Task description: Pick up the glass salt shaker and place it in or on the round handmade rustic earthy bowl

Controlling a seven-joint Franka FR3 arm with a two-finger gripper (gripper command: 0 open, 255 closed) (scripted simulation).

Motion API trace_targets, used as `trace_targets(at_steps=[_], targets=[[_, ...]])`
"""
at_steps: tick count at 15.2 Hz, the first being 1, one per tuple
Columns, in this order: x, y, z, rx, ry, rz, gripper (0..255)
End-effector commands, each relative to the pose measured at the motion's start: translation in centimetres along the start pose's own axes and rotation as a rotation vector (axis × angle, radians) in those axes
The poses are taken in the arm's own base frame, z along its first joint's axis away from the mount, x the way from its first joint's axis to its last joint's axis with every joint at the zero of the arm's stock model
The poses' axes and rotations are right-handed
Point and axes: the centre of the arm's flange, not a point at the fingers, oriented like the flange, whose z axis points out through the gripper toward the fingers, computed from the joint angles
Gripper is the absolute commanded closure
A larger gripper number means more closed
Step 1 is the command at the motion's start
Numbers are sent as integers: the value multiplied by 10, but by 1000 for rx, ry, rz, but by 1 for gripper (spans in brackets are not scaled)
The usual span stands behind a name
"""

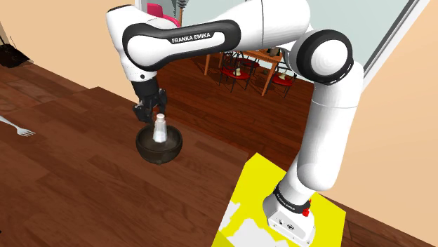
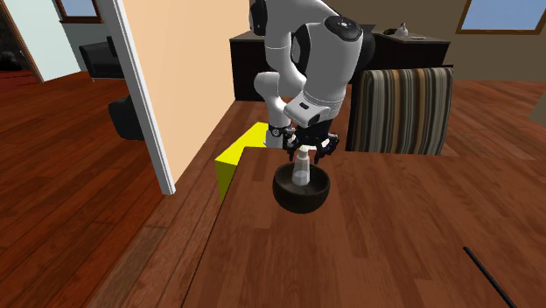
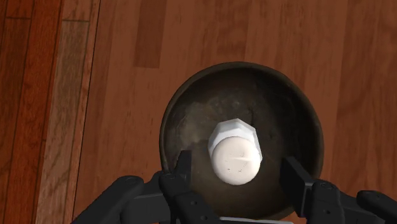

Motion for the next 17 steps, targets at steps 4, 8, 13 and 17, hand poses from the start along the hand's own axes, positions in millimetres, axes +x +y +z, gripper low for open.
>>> trace_targets(at_steps=[4, 8, 13, 17], targets=[[0, 0, 0, 0, 0, 0, 0], [0, 0, -40, 0, 0, 0, 0], [0, 0, -50, 0, 0, 0, 0], [0, 0, -50, 0, 0, 0, 0]])
